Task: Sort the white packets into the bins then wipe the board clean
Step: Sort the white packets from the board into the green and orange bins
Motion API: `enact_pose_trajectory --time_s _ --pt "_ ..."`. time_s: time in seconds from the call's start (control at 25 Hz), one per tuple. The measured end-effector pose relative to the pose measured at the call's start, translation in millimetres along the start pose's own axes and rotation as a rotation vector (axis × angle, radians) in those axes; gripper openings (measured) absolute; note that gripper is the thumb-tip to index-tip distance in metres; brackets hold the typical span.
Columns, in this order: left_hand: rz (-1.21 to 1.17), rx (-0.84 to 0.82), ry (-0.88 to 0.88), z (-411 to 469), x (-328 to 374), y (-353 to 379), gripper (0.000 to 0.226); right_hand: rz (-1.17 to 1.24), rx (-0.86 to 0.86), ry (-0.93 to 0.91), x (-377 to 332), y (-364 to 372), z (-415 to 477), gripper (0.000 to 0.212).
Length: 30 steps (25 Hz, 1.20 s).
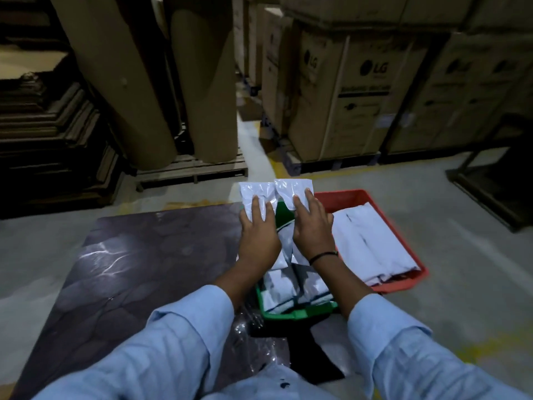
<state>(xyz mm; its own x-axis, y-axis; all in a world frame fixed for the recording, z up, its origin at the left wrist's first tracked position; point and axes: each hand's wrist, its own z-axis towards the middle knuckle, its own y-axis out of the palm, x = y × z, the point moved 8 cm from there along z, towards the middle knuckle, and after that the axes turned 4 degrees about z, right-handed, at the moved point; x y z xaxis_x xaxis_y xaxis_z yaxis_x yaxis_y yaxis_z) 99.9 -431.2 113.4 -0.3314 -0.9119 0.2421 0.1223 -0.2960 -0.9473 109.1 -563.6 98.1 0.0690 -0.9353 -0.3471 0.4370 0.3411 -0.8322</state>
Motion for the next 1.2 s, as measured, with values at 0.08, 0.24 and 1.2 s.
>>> enact_pose_trajectory --time_s 0.08,0.24,1.2 --pt "-0.04 -0.08 0.026 1 36 14 0.074 -0.027 0.001 0.059 37 -17 -10 0.052" --pt "-0.059 -0.144 0.093 -1 97 32 0.072 -0.116 -0.011 0.148 105 -48 -34 0.048" --pt "-0.04 -0.23 0.048 57 196 124 0.068 -0.274 -0.286 0.176 232 -55 -36 0.052"
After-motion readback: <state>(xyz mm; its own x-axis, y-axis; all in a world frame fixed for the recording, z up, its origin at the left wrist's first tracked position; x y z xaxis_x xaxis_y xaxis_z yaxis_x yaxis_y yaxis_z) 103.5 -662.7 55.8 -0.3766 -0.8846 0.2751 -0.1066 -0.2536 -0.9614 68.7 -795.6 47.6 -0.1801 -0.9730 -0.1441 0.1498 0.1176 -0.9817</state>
